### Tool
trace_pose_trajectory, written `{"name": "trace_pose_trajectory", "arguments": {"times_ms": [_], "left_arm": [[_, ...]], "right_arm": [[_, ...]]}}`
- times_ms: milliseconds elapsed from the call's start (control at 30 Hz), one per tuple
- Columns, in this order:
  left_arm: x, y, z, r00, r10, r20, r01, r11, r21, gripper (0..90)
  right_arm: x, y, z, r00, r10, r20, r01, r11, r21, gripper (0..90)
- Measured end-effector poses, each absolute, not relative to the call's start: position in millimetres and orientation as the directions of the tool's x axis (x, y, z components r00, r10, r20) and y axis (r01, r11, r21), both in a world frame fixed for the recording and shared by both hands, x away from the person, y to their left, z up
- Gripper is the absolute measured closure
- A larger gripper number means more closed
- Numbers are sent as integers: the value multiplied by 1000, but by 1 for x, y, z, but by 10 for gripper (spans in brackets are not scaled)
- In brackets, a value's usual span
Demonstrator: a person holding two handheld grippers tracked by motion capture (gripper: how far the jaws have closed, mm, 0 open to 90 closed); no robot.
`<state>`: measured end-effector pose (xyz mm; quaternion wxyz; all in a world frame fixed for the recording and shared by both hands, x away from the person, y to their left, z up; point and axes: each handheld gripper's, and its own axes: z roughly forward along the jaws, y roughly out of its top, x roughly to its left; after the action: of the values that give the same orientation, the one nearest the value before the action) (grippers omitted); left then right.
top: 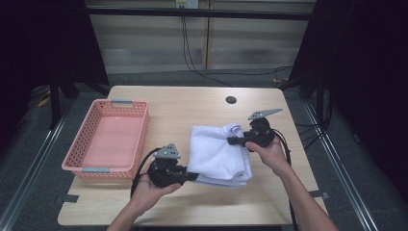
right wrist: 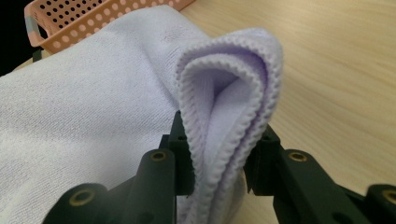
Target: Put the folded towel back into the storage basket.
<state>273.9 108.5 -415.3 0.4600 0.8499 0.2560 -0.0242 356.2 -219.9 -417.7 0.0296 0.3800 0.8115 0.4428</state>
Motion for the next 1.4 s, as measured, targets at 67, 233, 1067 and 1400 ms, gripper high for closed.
{"name": "trace_pose_trajectory", "arguments": {"times_ms": [67, 233, 1067, 1400], "left_arm": [[276, 113, -412, 865, 426, -264, 455, -447, 770, 755], [280, 128, -404, 855, 445, -265, 460, -416, 784, 755], [301, 198, -380, 799, 541, -263, 491, -333, 805, 760], [305, 231, -370, 778, 570, -264, 488, -283, 826, 760]], "right_arm": [[360, -216, -415, -715, 636, 290, 587, 320, 744, 689], [372, -201, -406, -729, 623, 285, 574, 330, 749, 690], [420, -126, -378, -787, 554, 269, 523, 370, 768, 692], [436, -92, -361, -810, 528, 257, 496, 380, 781, 693]]}}
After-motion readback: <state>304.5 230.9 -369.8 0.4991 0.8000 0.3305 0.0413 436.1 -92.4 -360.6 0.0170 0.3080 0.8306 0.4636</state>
